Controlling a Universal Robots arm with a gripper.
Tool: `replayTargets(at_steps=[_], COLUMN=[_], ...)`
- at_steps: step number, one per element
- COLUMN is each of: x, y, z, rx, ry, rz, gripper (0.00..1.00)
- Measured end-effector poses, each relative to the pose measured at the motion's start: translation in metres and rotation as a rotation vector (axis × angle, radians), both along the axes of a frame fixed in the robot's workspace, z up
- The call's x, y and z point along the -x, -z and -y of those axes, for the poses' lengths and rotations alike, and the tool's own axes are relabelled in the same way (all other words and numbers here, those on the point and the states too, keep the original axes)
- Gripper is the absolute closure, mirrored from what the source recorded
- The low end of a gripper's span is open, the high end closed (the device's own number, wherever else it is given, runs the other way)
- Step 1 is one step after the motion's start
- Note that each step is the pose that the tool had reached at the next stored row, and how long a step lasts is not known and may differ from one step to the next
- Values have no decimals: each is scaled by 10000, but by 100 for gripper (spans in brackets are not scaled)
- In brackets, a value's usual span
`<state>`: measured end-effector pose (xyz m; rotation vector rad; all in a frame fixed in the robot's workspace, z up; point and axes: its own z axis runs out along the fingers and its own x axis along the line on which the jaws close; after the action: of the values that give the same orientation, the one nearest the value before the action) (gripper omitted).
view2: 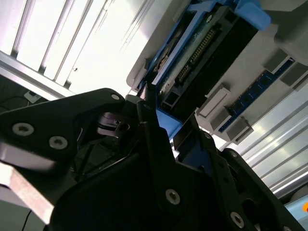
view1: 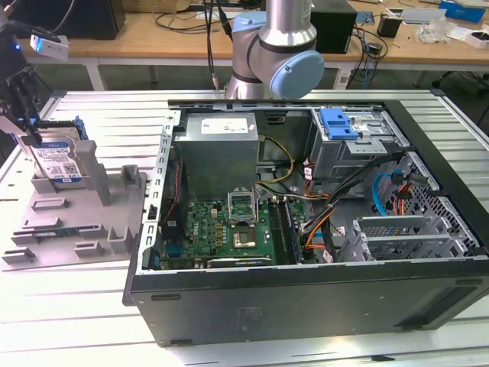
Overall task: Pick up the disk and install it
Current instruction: 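Pick up the disk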
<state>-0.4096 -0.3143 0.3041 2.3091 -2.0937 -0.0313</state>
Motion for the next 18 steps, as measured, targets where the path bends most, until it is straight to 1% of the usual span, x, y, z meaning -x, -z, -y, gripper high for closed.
replayTargets(at_steps=[1, 2, 3, 4, 7, 13, 18], x=[0, 1, 1, 1, 16, 69, 75], y=[0, 1, 1, 1, 1, 2, 4], z=[0, 0, 0, 0, 0, 0, 0], rx=[0, -1, 0, 0, -1, -1, 0], ry=[0, 0, 0, 0, 2, -1, 1], rz=[3, 4, 4, 4, 5, 34, 35], gripper=[60, 55, 55, 48, 48, 48, 48])
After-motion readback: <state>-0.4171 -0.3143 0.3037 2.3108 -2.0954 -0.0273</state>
